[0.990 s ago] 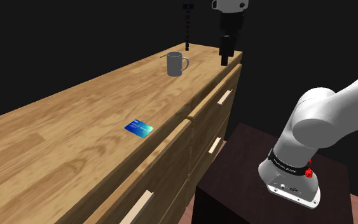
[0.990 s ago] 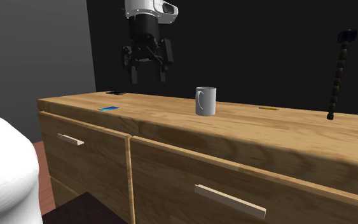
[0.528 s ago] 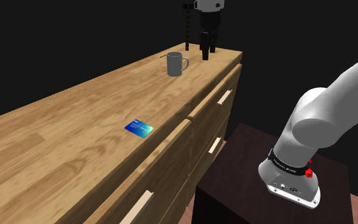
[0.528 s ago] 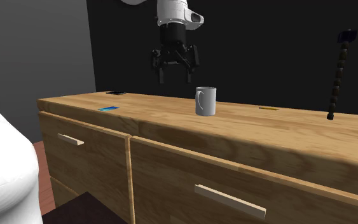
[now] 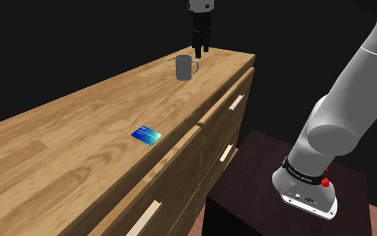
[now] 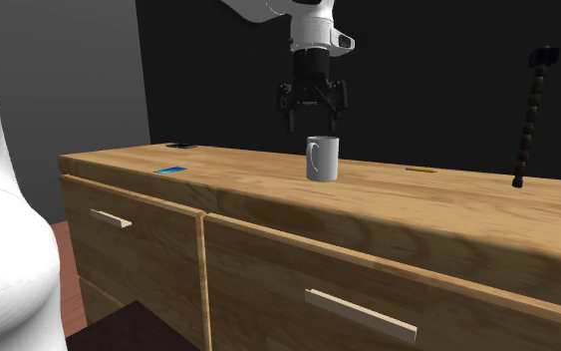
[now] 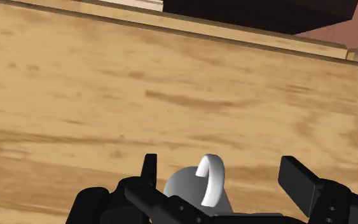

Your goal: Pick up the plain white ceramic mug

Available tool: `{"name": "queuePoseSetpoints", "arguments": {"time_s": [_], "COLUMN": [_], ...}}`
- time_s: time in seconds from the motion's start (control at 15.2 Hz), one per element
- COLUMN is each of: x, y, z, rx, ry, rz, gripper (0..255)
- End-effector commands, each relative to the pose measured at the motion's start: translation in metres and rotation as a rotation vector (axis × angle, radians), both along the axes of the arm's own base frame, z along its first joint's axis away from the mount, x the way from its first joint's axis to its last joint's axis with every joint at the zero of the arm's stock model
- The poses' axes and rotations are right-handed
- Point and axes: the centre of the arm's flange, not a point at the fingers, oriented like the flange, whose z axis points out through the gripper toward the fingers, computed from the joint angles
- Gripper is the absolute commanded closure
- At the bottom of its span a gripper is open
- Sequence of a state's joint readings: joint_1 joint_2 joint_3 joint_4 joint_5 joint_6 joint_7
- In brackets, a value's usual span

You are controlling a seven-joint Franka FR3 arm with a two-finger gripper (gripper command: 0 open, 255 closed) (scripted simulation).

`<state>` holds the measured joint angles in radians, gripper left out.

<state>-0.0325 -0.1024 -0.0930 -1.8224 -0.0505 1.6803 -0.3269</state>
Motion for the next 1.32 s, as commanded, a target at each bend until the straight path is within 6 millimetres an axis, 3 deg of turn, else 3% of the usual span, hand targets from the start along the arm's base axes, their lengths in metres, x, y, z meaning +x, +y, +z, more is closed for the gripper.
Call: {"name": "queuePoseSetpoints", "arguments": {"time_s": [0.0,0.4,0.99,1.06,1.25], "x": [0.027,0.099,0.099,0.099,0.099], "y": [-0.007,-0.024,-0.024,-0.024,-0.024], "z": [-0.006,-0.013,-0.053,-0.052,-0.052], "rx": [0.007,0.027,0.027,0.028,0.028], "ry": [-0.002,-0.006,-0.006,-0.006,-0.006], "rz": [0.007,0.025,0.025,0.025,0.025], "gripper": [0,0,0,255,255]}}
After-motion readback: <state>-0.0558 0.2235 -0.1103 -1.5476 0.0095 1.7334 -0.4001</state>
